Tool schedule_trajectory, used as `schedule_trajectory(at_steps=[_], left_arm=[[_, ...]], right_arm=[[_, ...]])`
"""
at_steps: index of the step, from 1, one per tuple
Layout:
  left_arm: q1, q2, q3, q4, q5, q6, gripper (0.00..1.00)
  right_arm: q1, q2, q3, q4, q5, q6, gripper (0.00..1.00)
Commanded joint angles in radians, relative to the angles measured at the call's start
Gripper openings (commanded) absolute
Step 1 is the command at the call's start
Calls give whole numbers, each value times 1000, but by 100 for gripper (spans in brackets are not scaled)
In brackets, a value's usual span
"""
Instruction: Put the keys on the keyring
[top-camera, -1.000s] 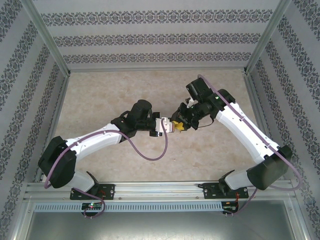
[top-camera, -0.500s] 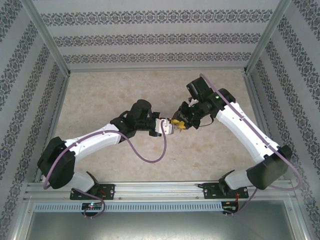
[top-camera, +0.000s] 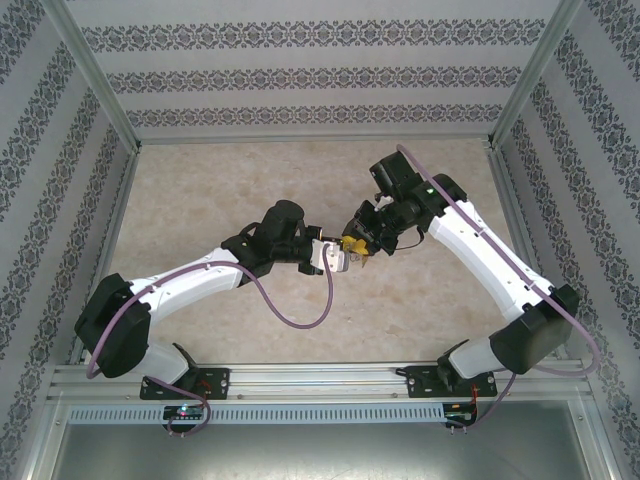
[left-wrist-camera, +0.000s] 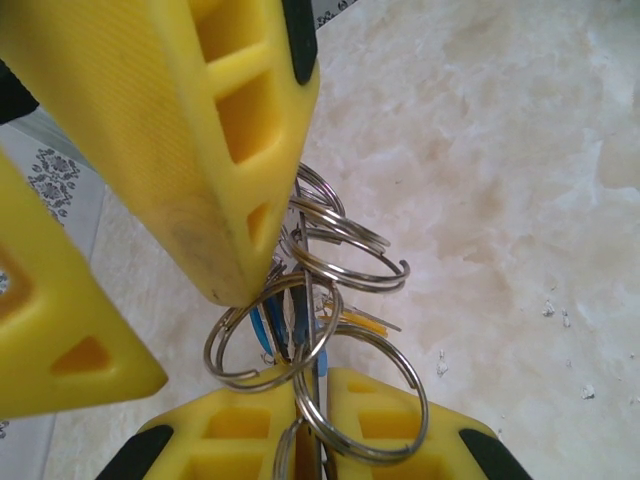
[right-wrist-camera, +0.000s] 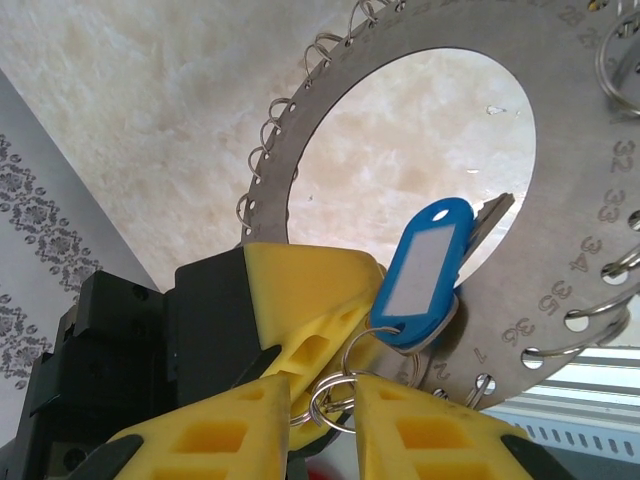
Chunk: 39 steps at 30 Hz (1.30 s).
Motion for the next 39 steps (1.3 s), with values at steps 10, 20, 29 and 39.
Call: schedule_trajectory(at_steps=[10, 20, 29, 39], left_arm=[[-1, -3, 52, -23, 24, -21, 0], [4, 18, 91, -90, 45, 1, 0], [20, 42, 114, -99, 70, -36, 0], [20, 50, 129, -132, 83, -39, 0]], right_arm=[[26, -20, -11, -74, 57, 21, 25], [25, -44, -13, -101, 118, -7, 22], [20, -60, -18, -107, 122, -23, 15], [12, -60, 26, -98, 142, -78, 19]])
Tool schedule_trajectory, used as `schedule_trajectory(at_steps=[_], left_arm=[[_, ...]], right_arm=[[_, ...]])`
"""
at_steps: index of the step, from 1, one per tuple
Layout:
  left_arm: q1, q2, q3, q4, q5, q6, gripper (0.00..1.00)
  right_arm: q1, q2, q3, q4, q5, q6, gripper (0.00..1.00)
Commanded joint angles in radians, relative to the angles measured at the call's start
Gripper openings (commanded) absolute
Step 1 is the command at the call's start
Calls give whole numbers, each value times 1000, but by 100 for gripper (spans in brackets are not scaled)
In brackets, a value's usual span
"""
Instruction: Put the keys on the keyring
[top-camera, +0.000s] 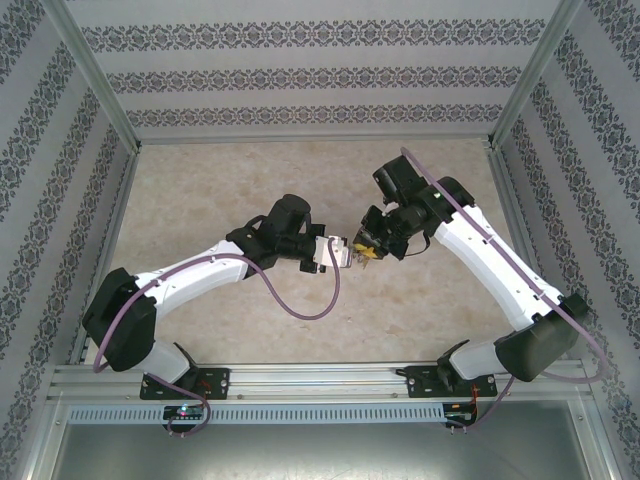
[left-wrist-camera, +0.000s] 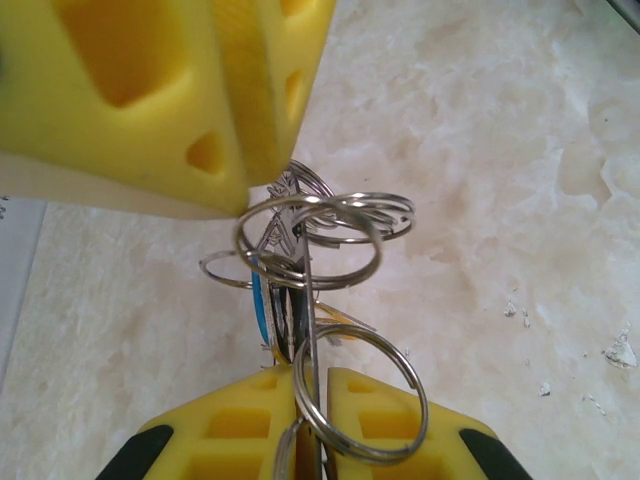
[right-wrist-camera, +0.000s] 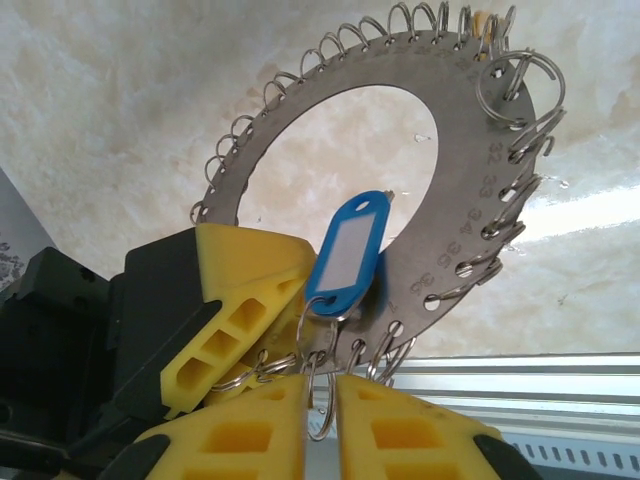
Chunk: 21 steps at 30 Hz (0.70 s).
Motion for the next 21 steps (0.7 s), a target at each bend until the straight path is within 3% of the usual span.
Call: schedule_trajectory(at_steps=[1, 21], left_arm=[[12, 0, 42, -5, 45, -11, 0], [11, 8, 54, -8, 58, -14, 0]], right_arm=[[-7, -15, 22, -12, 18, -31, 20], [24, 13, 48, 16, 42, -90, 26]])
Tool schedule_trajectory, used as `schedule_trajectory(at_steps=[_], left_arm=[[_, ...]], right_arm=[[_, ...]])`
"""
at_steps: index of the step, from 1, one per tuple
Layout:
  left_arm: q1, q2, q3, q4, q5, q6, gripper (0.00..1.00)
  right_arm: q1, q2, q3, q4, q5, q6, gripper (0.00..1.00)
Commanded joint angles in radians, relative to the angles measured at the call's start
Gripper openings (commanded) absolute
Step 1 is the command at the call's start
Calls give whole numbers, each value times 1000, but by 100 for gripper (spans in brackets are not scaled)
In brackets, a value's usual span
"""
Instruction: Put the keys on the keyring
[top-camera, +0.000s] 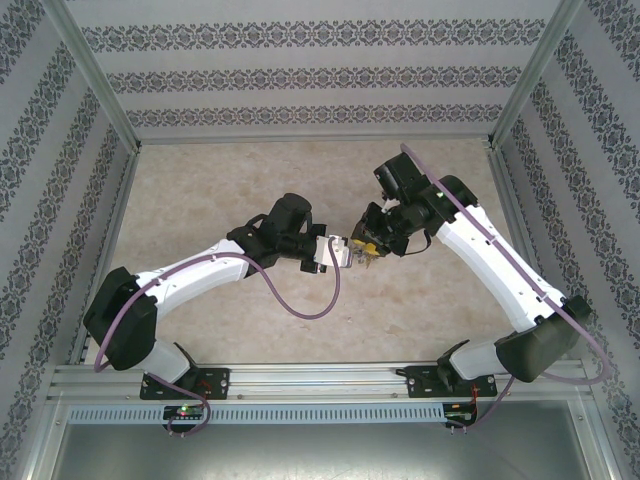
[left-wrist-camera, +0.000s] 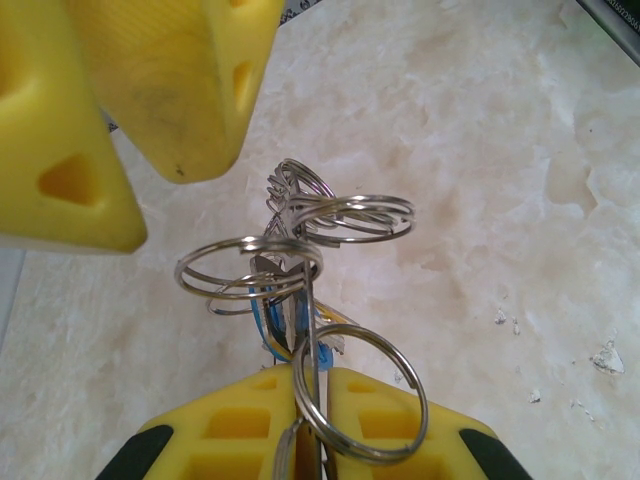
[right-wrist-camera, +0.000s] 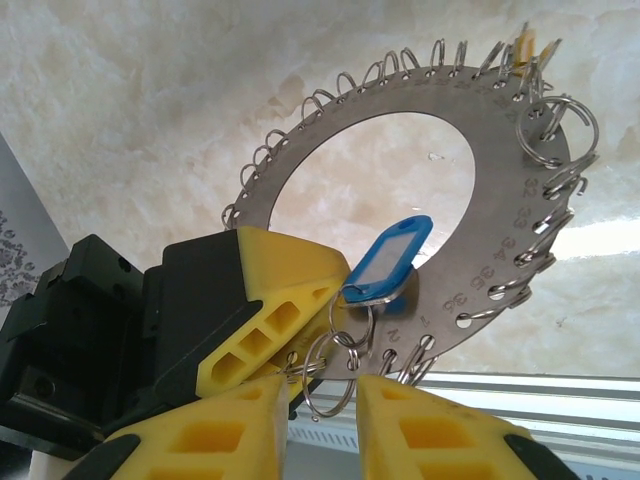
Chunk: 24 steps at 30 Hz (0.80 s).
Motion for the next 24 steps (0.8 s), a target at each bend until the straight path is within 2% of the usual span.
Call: schedule_trajectory(at_steps=[1, 15, 24], left_arm=[[12, 1, 41, 4, 37, -13, 0], [12, 5, 47, -3, 41, -10, 0], [12, 7, 52, -5, 44, -10, 0]], right_arm=[[17, 20, 26, 1, 32, -44, 26], [39, 61, 56, -39, 79, -136, 20], [55, 75, 71, -52, 102, -176, 20]])
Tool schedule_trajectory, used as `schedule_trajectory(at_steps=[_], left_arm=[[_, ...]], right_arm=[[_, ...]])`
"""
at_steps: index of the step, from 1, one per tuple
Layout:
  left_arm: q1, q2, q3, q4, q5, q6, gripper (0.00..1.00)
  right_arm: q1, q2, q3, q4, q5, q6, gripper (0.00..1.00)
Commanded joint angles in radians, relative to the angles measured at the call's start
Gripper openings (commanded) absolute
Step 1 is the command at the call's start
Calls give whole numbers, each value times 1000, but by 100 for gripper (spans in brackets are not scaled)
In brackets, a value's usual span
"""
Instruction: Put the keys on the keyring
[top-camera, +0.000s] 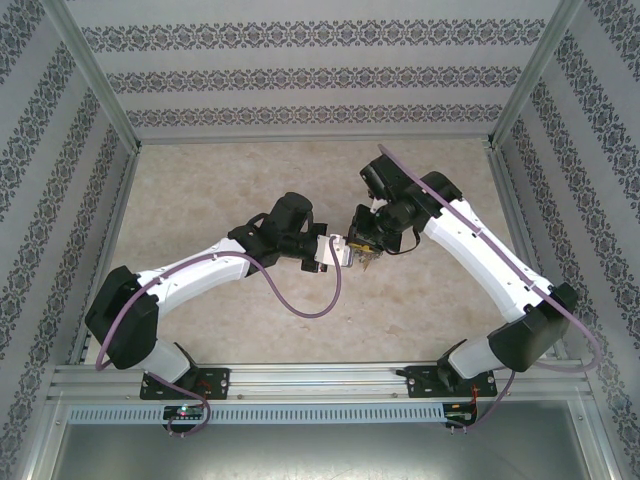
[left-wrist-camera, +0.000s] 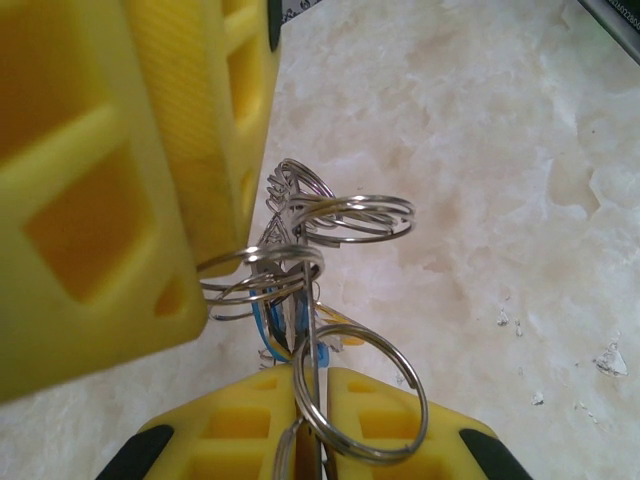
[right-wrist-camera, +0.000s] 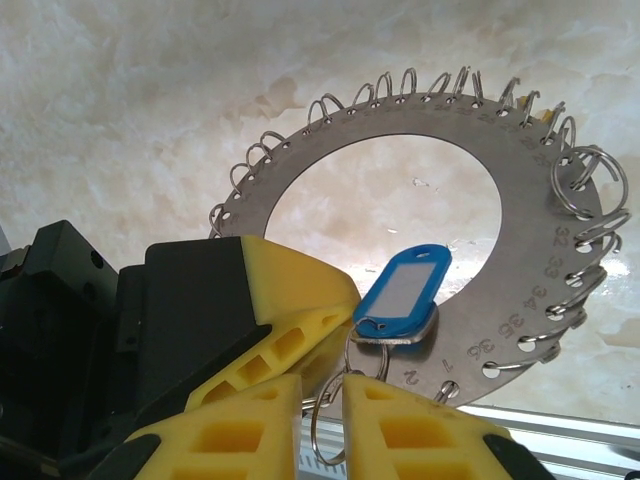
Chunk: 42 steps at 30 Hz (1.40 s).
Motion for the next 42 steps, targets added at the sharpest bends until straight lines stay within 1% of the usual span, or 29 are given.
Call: schedule_trajectory(at_steps=[1, 6, 15, 16, 20, 22, 23, 25, 27, 30, 32, 34, 36, 38, 40, 42], left_arm=[[12, -3, 39, -1, 45, -9, 0], [12, -2, 39, -1, 46, -10, 0], [12, 2, 42, 2, 45, -15, 0], [12, 2, 42, 2, 45, -17, 0], [13, 4, 47, 0, 37, -29, 0], [14, 5, 53, -1, 25, -52, 0], [14, 3, 53, 0, 20, -66, 0], [21, -8, 47, 15, 17, -115, 0], [30, -24, 21, 63, 17, -174, 1], [37, -51, -25, 156, 27, -271, 4], [37, -61, -34, 188, 44, -327, 9], [37, -70, -50, 218, 69, -383, 17], [37, -88, -73, 249, 92, -423, 31], [37, -106, -89, 254, 112, -442, 40], [37, -133, -96, 229, 128, -443, 44], [37, -159, -100, 202, 141, -440, 46]], right_arm=[[11, 12, 27, -38, 42, -44, 20], [20, 13, 32, -56, 78, -72, 19], [34, 4, 55, -80, 132, -94, 9], [34, 5, 56, -79, 137, -98, 7], [39, -10, 45, -52, 157, -109, 4], [47, -40, 18, 10, 171, -136, 0], [52, -61, -2, 48, 181, -161, 0], [57, -125, -64, 164, 207, -219, 0], [55, -203, -146, 308, 202, -298, 0], [47, -313, -298, 537, 210, -383, 0], [38, -363, -380, 668, 210, -429, 0], [27, -399, -448, 781, 191, -485, 0], [10, -419, -494, 859, 166, -542, 0], [-16, -427, -520, 912, 128, -593, 0], [-51, -423, -539, 942, 85, -636, 0], [-100, -411, -546, 965, 9, -656, 0]])
